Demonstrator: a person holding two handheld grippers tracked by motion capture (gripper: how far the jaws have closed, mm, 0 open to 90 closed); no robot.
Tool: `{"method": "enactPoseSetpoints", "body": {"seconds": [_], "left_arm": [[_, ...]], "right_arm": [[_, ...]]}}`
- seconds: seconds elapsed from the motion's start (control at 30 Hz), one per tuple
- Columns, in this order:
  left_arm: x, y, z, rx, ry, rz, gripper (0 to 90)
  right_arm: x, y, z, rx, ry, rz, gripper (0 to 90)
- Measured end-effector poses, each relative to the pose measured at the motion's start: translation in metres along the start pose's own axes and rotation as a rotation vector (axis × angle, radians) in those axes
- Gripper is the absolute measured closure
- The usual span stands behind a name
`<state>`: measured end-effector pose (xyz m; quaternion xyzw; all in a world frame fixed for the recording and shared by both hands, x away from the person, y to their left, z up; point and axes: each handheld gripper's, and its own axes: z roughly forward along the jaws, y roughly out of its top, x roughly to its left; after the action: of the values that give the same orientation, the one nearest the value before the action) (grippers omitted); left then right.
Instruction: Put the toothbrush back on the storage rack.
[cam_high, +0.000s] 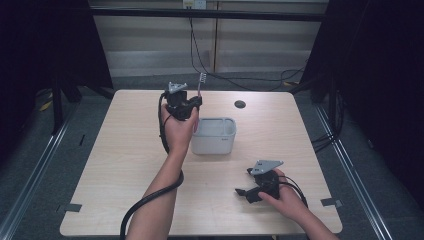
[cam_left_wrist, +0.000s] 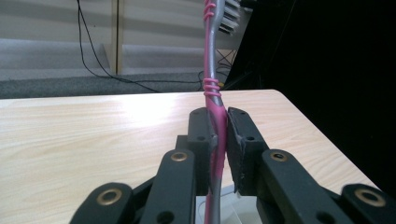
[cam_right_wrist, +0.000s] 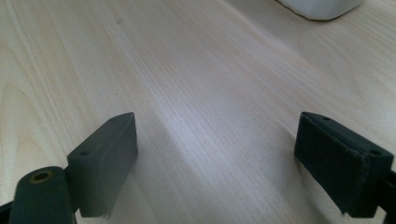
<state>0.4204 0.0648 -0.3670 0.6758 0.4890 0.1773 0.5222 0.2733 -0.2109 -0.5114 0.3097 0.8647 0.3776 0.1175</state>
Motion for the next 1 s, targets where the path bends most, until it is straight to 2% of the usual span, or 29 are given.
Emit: {"method": "enactPoseSetpoints", "body": {"seconds": [0.5, 0.93, 1.0], "left_arm": [[0.001, -0.008, 0.001, -0.014, 0.006, -0.006, 80.6], [0.003, -0.021, -0.001, 0.015, 0.011, -0.018, 80.6], [0.002, -0.022, -0.003, 0.02, 0.012, -0.016, 84.5]], "right_arm": [[0.0, 0.0, 0.0, 0.003, 0.001, 0.003, 12.8], [0.0, 0.0, 0.0, 0.002, 0.002, 0.004, 12.8], [0.0, 0.0, 0.0, 0.002, 0.003, 0.004, 12.8]]}}
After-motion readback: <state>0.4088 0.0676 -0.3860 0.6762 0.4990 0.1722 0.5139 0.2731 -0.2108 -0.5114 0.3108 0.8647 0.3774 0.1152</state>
